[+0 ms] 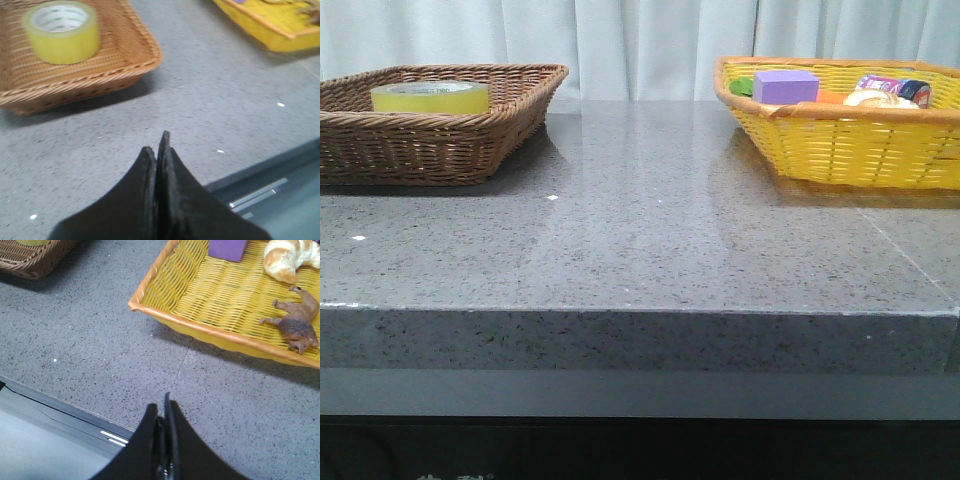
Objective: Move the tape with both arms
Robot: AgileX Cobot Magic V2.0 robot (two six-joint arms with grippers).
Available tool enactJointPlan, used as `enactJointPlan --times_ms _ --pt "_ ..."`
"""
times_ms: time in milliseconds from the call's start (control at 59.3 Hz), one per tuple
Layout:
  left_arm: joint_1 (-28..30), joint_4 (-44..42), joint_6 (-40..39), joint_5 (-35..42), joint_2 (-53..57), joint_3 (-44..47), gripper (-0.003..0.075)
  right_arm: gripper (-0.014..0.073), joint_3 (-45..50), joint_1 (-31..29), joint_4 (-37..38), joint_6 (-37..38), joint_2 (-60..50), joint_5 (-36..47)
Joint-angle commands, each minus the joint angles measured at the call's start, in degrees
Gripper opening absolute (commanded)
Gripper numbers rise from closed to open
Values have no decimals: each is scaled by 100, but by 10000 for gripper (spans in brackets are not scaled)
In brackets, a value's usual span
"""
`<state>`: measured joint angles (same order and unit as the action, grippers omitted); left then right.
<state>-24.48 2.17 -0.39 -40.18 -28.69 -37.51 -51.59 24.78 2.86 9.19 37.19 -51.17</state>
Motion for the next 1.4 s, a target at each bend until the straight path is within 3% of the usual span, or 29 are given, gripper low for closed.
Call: enactJointPlan --times_ms 0,270,522,775,1146,1382 --pt "355 85 -55 922 437 388 -20 -68 -124 -24 91 0 -17 362" --pt "1396 413 -55 2358 2042 2318 -20 -68 -124 -24 91 0 -17 362" --pt "1732 579 -55 2891 3029 3496 -20 -68 -124 -24 91 0 -17 362" --pt "1732 627 -55 3926 3018 4035 -20 -68 -125 -24 91 0 -17 359" --pt "1732 641 -55 3930 3007 4022 -20 -68 -125 -24 91 0 -17 359" --pt "1732 425 -92 4348 3007 4022 -20 -68 -125 -24 91 0 -17 359"
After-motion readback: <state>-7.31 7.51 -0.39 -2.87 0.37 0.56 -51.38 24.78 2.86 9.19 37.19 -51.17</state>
